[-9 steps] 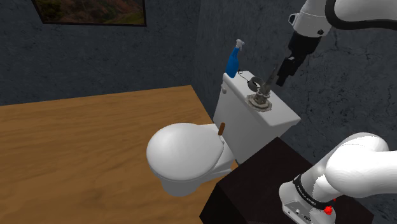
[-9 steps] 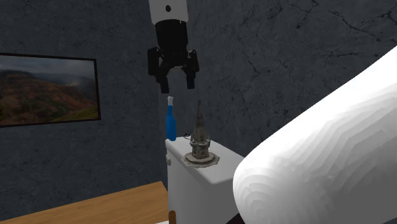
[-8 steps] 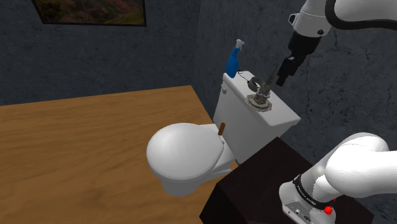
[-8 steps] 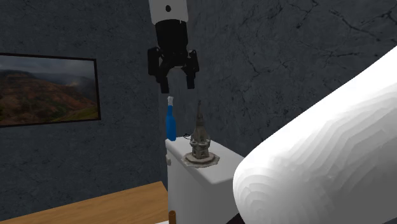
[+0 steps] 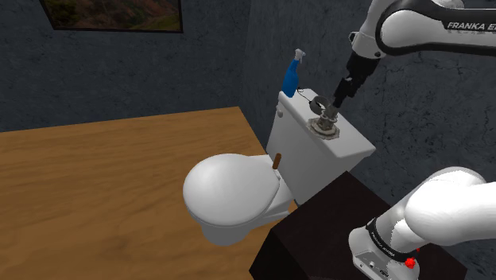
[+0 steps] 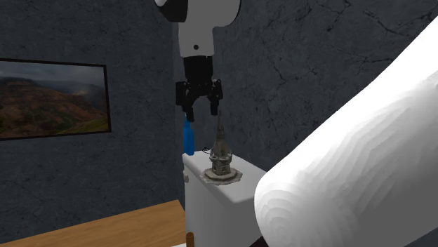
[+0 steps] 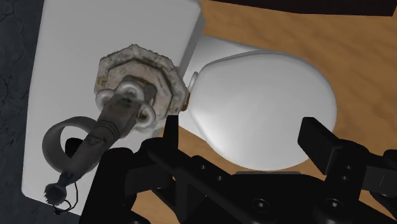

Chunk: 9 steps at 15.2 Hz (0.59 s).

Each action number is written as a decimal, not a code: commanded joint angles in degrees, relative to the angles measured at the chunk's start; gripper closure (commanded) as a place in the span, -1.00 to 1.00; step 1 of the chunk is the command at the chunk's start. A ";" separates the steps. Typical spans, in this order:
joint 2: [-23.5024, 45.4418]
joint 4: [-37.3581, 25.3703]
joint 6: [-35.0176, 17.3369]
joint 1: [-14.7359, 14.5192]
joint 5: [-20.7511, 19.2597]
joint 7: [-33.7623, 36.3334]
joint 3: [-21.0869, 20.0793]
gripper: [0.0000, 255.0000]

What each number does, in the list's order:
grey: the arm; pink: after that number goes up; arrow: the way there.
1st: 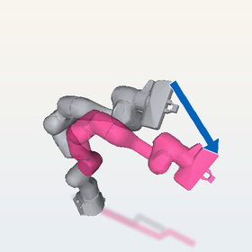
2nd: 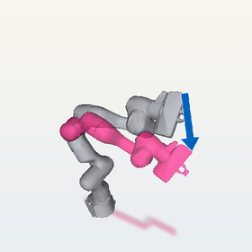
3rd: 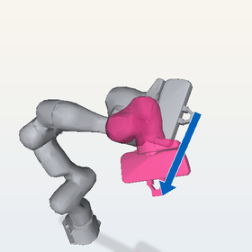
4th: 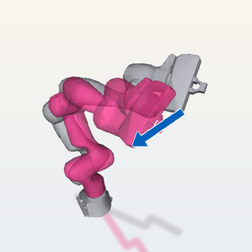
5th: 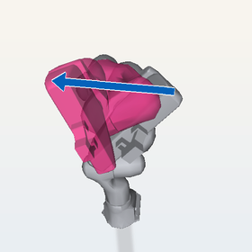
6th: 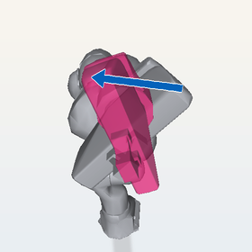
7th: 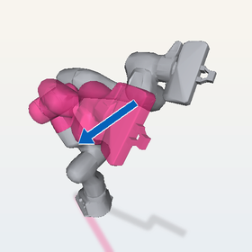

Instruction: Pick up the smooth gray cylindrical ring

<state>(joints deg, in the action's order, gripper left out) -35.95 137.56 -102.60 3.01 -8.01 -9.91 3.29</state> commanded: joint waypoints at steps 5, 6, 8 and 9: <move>8.73 0.20 -11.69 1.81 -1.24 -3.01 4.70 -1.00; 10.41 -0.08 -13.51 2.06 -1.25 -3.56 5.46 -1.00; 13.91 -0.88 -17.04 2.48 -1.07 -4.74 6.97 -1.00; 15.73 -1.39 -18.75 2.65 -0.87 -5.38 7.71 -1.00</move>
<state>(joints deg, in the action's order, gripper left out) -22.38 136.98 -119.50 5.41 -9.02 -14.46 10.09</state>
